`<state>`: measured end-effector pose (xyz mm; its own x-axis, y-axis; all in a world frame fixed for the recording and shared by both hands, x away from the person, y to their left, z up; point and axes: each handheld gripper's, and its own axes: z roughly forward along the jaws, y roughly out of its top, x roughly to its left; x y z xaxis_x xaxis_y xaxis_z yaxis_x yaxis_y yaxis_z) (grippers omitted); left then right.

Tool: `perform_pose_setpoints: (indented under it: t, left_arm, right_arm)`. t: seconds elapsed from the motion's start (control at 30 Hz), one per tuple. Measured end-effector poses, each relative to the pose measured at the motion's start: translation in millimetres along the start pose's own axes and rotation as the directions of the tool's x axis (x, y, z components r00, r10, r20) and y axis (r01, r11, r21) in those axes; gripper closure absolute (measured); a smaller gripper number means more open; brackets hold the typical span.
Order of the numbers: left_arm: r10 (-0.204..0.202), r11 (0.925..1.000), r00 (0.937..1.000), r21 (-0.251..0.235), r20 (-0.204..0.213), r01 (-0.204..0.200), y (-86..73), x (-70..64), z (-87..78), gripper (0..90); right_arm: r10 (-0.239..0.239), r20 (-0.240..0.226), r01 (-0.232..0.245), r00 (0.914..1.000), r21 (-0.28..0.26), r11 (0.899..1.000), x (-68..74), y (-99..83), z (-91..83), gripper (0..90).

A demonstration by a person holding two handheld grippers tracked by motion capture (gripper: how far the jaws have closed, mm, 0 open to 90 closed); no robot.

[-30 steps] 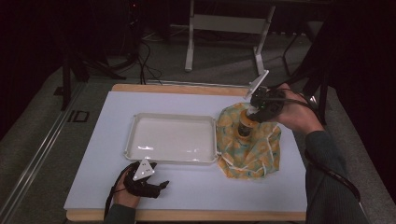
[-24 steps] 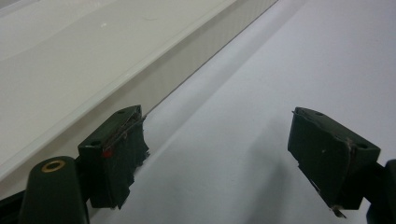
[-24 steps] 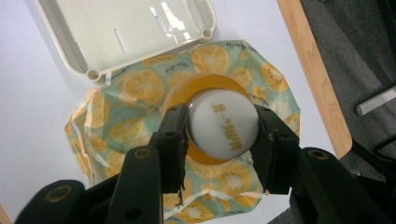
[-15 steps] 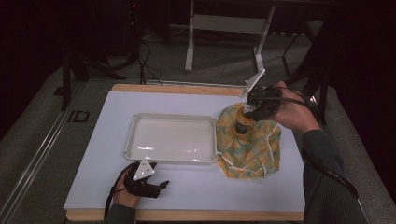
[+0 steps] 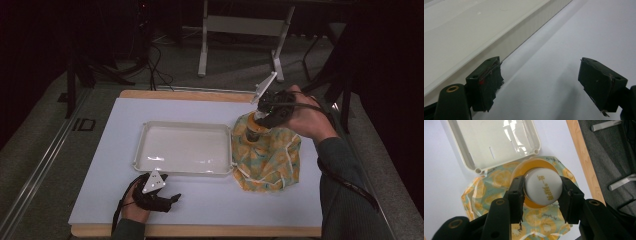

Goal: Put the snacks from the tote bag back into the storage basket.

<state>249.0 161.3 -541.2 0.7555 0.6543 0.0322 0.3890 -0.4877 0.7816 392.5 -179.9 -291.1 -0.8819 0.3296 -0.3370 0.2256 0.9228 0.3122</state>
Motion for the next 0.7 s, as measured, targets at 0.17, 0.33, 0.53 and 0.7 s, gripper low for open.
perform_pose_setpoints:
  t: [0.17, 0.33, 0.53, 0.7]
  left_arm:
    - [-0.003, 1.0, 1.0, -0.001, 0.0, 0.003, 0.0, -0.1, 0.1, 19.1]
    - [0.0, 1.0, 1.0, 0.0, 0.0, 0.0, 0.0, 0.0, 0.0, 19.1]
    - [-0.002, 1.0, 1.0, 0.0, 0.0, 0.002, 0.0, 0.0, 0.1, 19.1]
    - [-0.002, 1.0, 1.0, 0.001, 0.001, 0.002, 0.0, 0.0, 0.1, 19.1]
  right_arm:
    - [-0.004, -0.004, 0.004, 1.0, -0.015, 1.0, 1.4, 4.2, -1.5, 58.9]
    - [-0.006, -0.019, 0.005, 0.9998, -0.022, 1.0, 2.9, 7.6, -2.2, 58.9]
    - [-0.015, -0.024, 0.014, 0.9996, -0.031, 0.999, 5.1, 11.8, -1.0, 58.9]
    - [-0.019, -0.026, 0.017, 0.9995, -0.057, 0.998, 7.3, 15.3, -1.5, 58.9]
